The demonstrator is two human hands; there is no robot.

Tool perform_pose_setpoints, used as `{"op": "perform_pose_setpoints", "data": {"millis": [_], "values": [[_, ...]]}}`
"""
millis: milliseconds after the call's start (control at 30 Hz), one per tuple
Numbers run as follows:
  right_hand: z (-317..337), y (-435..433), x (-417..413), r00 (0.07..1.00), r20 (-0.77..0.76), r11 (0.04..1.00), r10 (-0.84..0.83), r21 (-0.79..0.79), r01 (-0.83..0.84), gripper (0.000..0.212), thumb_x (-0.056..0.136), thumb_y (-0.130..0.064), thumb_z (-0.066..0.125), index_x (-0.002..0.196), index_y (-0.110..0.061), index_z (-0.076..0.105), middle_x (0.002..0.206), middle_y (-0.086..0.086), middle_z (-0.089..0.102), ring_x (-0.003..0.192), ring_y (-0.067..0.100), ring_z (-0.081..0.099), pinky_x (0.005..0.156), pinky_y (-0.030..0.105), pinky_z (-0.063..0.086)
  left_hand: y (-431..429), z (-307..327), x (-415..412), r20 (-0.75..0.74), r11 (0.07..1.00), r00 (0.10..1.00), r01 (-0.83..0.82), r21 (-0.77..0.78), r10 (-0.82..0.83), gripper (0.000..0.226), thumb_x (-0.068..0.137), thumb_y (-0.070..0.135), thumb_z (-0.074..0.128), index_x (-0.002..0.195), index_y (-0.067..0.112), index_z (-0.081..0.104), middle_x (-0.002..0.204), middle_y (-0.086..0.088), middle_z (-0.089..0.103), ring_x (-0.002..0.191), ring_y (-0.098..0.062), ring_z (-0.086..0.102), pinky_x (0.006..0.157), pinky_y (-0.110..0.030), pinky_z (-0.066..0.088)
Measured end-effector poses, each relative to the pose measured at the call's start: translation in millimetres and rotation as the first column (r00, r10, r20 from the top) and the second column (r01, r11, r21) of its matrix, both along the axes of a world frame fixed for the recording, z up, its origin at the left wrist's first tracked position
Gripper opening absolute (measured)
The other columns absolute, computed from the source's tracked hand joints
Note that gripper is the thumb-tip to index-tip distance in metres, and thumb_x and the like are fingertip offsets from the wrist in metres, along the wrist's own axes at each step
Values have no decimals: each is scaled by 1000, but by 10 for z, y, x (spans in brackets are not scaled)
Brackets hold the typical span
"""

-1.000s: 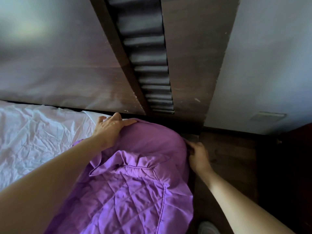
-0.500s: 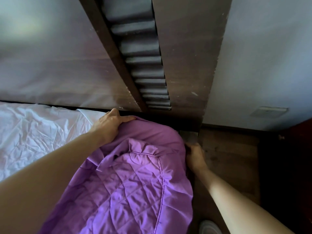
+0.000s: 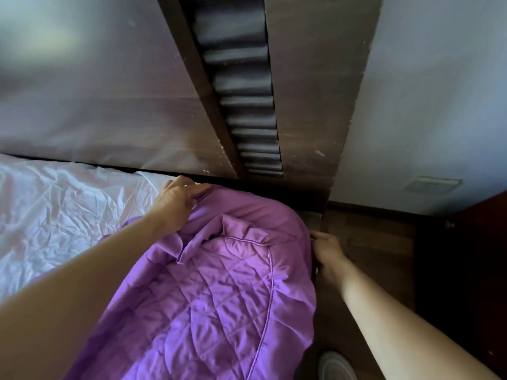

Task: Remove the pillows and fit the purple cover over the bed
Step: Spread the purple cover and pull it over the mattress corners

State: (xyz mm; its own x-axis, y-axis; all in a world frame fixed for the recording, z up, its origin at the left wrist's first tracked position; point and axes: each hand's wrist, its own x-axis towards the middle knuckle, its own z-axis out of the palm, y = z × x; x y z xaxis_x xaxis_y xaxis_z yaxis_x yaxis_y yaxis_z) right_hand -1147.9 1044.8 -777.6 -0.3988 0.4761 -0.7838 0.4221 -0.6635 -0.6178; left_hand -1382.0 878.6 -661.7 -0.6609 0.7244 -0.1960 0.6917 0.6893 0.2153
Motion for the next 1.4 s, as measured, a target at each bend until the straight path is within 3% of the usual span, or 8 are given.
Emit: {"op": "perform_pose_setpoints", "data": {"millis": [167, 333, 467, 600, 733, 900, 1200, 1400], "values": [[252, -15, 86, 992, 118, 935, 41, 345, -80, 33, 87, 4, 43, 81, -18, 66, 89, 11, 66, 77, 21, 59, 63, 28, 48, -248, 60, 193, -23, 999, 999, 45, 29, -44, 44, 92, 2, 47, 131, 22, 53, 128, -7, 51, 113, -29, 43, 101, -33, 37], [798, -164, 85, 970, -29, 575, 240, 810, -118, 13, 90, -10, 58, 89, -14, 69, 93, 1, 55, 86, 15, 56, 74, 21, 45, -503, 199, 187, 11, 999, 1000, -10, 48, 10, 36, 93, 2, 46, 123, 16, 61, 120, -7, 58, 110, -30, 47, 96, -32, 37], [1146, -228, -28, 767, 195, 382, 611, 776, -502, 29, 86, -42, 59, 103, -21, 69, 100, -6, 56, 101, 12, 47, 86, 26, 41, -789, 374, 18, 101, 994, 989, -111, 0, 110, 26, 92, 12, 53, 113, 21, 67, 109, -1, 64, 99, -19, 53, 89, -26, 39], [1221, -249, -88, 553, 463, 94, 693, 702, -706, 29, 85, -48, 59, 100, -23, 65, 97, -9, 55, 103, 13, 48, 91, 30, 36, -1014, 559, -118, 312, 988, 944, -71, -137, 111, 28, 80, 16, 71, 107, 23, 66, 93, 2, 63, 78, -4, 58, 71, -15, 45], [1186, -234, -124, 629, 474, 76, 616, 759, -647, 14, 90, -30, 59, 84, -17, 58, 86, -7, 52, 91, 15, 51, 81, 28, 37, -943, 525, -100, 125, 960, 978, -131, -248, 166, 9, 83, 20, 68, 91, 25, 69, 90, 4, 60, 80, -16, 55, 68, -28, 44], [1040, -173, -172, 714, 544, -86, 441, 818, -569, 13, 83, -17, 69, 77, -11, 59, 77, 2, 58, 72, 22, 54, 67, 35, 43, -690, 450, -156, 143, 898, 888, -438, -30, 438, 13, 77, -6, 57, 80, 7, 55, 78, -3, 63, 57, -19, 55, 54, -27, 46], [960, -55, -694, 762, 601, -266, 242, 796, -544, 11, 78, -9, 72, 81, -8, 61, 76, 10, 59, 70, 30, 56, 62, 39, 46, -260, 397, -522, -141, 829, 829, -497, 256, 541, 15, 83, -1, 48, 98, 2, 46, 96, -26, 64, 90, -46, 57, 69, -45, 43], [824, -41, -739, 772, 587, -155, 245, 810, -566, 18, 78, -18, 74, 84, -9, 59, 80, 11, 60, 73, 32, 56, 63, 40, 45, -300, 97, -393, 65, 881, 895, -447, 156, 442, 18, 91, 3, 45, 109, -1, 47, 113, -23, 52, 99, -39, 53, 77, -38, 37]]}}
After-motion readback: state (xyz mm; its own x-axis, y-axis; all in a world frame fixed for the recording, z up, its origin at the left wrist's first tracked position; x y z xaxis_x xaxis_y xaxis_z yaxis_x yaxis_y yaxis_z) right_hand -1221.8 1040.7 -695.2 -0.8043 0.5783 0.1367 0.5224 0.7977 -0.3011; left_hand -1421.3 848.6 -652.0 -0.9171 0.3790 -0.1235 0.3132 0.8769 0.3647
